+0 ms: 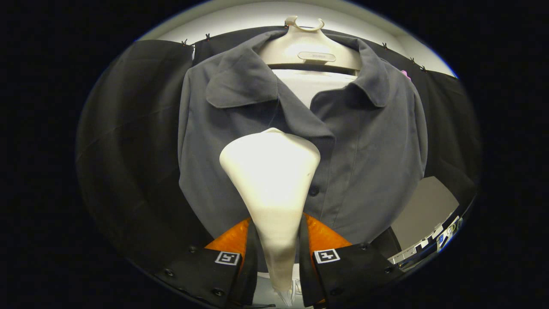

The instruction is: Iron the clothes twice with a garment steamer, once on the left side and once on the right side.

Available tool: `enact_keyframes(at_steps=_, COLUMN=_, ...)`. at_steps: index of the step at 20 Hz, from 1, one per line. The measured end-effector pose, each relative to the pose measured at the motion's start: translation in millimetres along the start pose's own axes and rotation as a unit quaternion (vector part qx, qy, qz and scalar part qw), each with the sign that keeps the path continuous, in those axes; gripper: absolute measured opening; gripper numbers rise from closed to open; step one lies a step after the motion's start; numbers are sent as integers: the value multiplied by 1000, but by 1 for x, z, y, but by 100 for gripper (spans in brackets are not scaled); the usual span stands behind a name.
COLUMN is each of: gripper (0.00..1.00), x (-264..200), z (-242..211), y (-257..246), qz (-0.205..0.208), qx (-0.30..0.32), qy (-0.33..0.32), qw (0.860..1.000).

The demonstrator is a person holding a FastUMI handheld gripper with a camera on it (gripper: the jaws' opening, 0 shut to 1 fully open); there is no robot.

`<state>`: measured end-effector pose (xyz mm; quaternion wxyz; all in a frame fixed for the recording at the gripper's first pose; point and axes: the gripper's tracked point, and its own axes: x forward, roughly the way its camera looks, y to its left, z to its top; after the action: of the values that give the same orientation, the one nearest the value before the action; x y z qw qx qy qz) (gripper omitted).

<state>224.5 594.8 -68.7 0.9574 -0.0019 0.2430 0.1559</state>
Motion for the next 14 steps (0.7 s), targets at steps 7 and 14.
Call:
enact_keyframes(at_steps=7, gripper=49, x=12, z=-23, y=-5, qz=-8, qx=-21, qy=8, qw=1000)
enact_keyframes(at_steps=14, gripper=49, x=20, z=-69, y=0, qz=-5, qx=-23, qy=38, qw=999)
